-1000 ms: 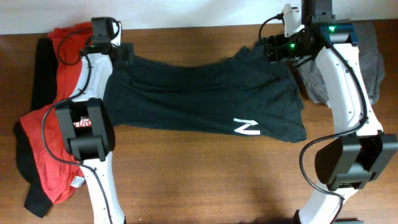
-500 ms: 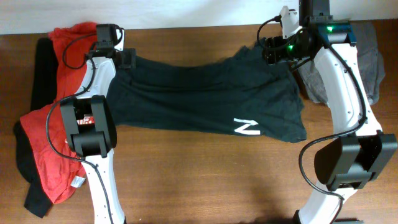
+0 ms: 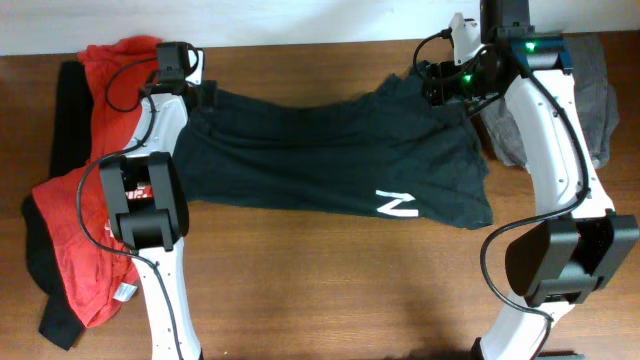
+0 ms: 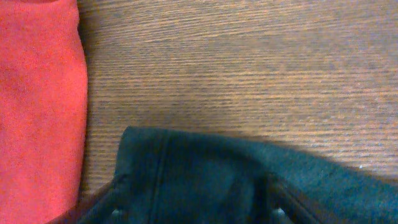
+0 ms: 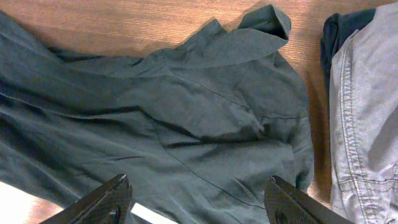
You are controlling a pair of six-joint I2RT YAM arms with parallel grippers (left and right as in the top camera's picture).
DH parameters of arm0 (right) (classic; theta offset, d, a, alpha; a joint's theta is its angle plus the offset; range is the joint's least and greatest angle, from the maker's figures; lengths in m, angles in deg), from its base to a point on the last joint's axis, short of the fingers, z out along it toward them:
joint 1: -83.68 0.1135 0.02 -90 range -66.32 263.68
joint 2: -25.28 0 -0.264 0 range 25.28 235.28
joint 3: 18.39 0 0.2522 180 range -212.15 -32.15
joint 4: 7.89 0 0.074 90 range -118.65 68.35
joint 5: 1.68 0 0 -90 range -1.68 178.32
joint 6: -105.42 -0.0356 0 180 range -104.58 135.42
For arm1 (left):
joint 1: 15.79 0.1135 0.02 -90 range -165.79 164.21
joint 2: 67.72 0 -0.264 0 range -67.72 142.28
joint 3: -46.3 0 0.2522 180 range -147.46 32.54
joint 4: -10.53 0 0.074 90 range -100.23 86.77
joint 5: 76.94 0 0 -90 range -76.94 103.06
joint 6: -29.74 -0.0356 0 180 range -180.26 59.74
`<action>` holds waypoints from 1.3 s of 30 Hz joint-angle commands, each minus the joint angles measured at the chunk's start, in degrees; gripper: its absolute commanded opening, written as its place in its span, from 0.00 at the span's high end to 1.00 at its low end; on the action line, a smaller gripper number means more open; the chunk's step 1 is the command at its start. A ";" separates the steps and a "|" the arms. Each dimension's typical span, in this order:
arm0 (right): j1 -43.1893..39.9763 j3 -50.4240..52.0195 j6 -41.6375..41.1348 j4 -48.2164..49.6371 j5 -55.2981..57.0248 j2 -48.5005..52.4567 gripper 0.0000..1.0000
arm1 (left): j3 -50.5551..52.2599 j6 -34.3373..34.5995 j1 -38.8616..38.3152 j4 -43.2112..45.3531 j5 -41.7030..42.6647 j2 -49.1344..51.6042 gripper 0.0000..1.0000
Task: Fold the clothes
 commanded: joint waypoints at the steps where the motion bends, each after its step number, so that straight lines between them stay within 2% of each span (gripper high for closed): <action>1: 0.48 -0.44 0.57 -0.09 0.31 0.11 0.27 | 0.11 0.55 0.31 -0.24 0.02 4.35 0.55; 5: 0.50 -0.44 0.57 -0.11 0.31 0.11 0.27 | 0.11 1.60 0.31 0.98 0.59 5.20 0.61; 9: 0.50 -0.42 0.57 -0.09 0.31 0.13 0.27 | 0.11 1.57 0.35 1.14 1.09 5.64 0.81; 14: 0.48 -0.42 0.57 0.76 0.31 0.13 0.27 | -0.11 1.62 0.35 0.66 1.11 5.62 0.92; 16: 0.48 -0.42 0.57 1.16 0.31 0.13 0.27 | -0.61 2.38 0.35 -0.59 1.09 5.62 0.99; 22: 0.48 -0.42 0.52 4.22 0.33 0.13 0.27 | -7.56 2.67 0.33 -9.60 1.07 5.62 0.99; 29: 0.44 -0.44 -0.11 9.92 0.33 1.31 0.27 | -22.12 4.68 -0.15 -26.95 1.09 5.62 0.99; 34: 0.44 -0.44 -1.44 15.04 0.52 5.79 0.27 | -30.16 4.66 -1.36 -35.89 1.09 5.62 0.99; 39: 0.44 -0.44 -4.42 21.00 0.96 11.08 0.27 | -35.26 4.74 -2.62 -40.24 1.09 5.62 0.99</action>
